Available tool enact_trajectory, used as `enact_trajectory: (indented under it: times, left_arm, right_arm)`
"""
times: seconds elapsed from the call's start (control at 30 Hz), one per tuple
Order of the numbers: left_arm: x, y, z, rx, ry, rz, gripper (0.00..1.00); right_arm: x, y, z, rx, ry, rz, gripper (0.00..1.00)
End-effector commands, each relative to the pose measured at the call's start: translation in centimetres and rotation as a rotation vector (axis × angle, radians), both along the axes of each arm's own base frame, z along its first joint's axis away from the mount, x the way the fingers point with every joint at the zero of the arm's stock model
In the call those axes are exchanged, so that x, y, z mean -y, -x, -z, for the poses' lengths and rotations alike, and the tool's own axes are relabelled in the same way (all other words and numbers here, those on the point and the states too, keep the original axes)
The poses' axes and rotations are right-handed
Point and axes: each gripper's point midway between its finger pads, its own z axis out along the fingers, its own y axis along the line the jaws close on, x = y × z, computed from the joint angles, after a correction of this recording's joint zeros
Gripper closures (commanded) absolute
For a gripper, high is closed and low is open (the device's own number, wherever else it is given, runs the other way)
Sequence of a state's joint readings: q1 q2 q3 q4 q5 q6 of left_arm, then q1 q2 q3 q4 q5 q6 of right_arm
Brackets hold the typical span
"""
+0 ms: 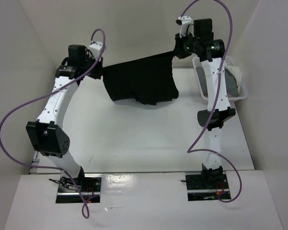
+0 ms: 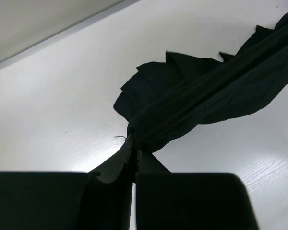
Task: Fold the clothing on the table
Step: Flatten the skirt out
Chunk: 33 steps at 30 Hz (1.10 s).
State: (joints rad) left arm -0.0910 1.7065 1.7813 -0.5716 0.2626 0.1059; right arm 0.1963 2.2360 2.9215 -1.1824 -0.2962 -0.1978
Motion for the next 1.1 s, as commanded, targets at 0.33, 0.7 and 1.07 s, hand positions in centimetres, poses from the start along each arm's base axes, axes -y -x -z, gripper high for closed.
enact_trajectory:
  times: [0.33, 0.7, 1.07]
  left_arm:
    - [-5.8, 5.3, -3.9, 0.135, -0.074, -0.152, 1.0]
    - [-4.5, 16.5, -10.2, 0.275, -0.002, -0.103, 1.0]
    - [-5.3, 26.2, -14.2, 0.497, 0.009, -0.149, 1.0]
  right_arm:
    - [6.8, 7.5, -7.0, 0.082, 0.041, 0.082, 1.0]
    - [6.0, 20.2, -9.5, 0.317, -0.027, 0.198, 1.0]
    - [8.1, 27.6, -8.6, 0.368, -0.011, 0.164, 1.0]
